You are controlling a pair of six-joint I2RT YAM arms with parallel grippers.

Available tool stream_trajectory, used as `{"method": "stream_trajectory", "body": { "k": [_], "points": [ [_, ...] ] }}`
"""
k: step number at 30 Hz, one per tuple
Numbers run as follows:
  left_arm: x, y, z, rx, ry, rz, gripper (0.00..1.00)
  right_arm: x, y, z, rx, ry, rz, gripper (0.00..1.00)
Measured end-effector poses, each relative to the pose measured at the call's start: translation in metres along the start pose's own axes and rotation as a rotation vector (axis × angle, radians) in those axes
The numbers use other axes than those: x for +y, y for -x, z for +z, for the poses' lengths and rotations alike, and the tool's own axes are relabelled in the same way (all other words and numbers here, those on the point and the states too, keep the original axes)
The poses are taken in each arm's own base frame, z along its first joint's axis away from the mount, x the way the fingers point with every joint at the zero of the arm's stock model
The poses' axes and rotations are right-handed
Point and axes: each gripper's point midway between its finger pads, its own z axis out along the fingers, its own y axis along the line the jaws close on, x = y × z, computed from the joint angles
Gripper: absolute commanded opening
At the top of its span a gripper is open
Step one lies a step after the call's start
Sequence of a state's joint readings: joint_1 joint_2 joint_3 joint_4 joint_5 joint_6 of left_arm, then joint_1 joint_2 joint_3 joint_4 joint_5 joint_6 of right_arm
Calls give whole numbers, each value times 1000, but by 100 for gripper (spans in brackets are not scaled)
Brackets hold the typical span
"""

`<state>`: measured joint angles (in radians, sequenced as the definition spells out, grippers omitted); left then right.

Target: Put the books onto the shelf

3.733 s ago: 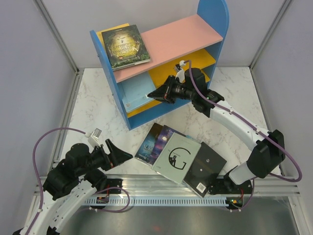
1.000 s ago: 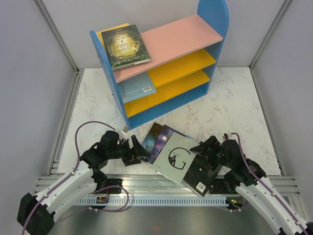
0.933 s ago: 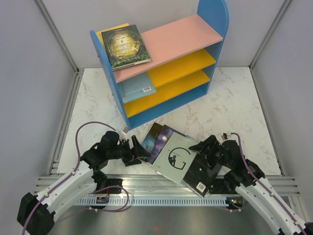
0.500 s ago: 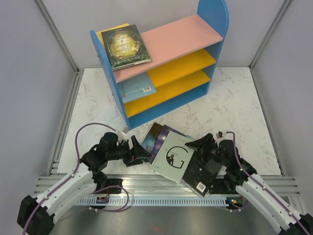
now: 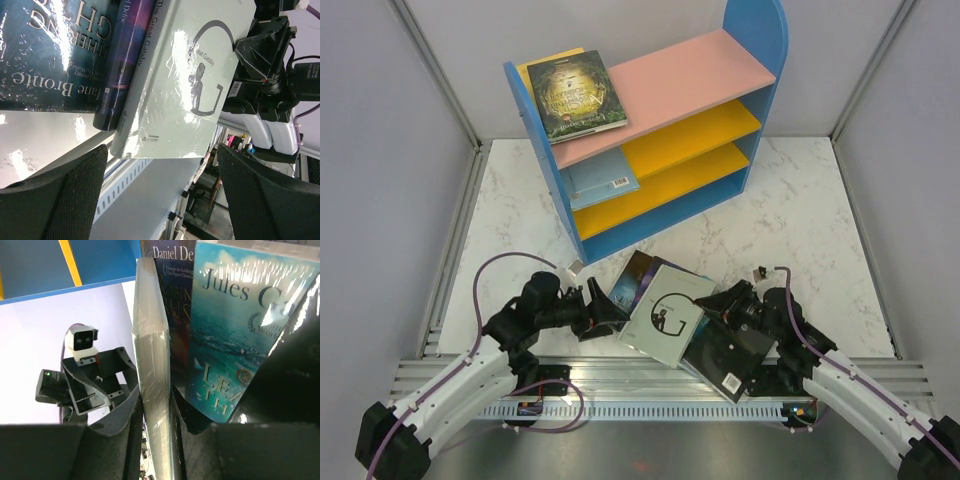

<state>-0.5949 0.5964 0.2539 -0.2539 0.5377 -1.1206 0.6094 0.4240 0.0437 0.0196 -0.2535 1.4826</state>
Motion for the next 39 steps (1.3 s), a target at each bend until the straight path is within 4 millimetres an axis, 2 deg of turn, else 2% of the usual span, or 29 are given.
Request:
{"method": "stream_trajectory", "body": {
  "k": [5, 8, 15, 28, 33, 39],
  "points": [
    [-5, -1, -4, -5, -16, 14, 93, -1, -1, 5, 14, -43, -37, 0],
    [-12, 0, -11, -13, -13, 35, 93, 20, 0, 6, 19, -39, -77, 0],
    [-48, 11, -30, -75, -78, 135, 94, 66, -7, 9, 84, 13, -116, 0],
    [-53, 22, -38, -145, -59, 187, 94, 110, -20, 10, 179, 174, -92, 0],
    [-64, 28, -57, -197, -15, 240, 93, 122, -28, 4, 223, 189, -128, 0],
    [-87, 47, -98, -360, 37, 333, 99, 179, -37, -18, 265, 295, -255, 0]
  ]
}}
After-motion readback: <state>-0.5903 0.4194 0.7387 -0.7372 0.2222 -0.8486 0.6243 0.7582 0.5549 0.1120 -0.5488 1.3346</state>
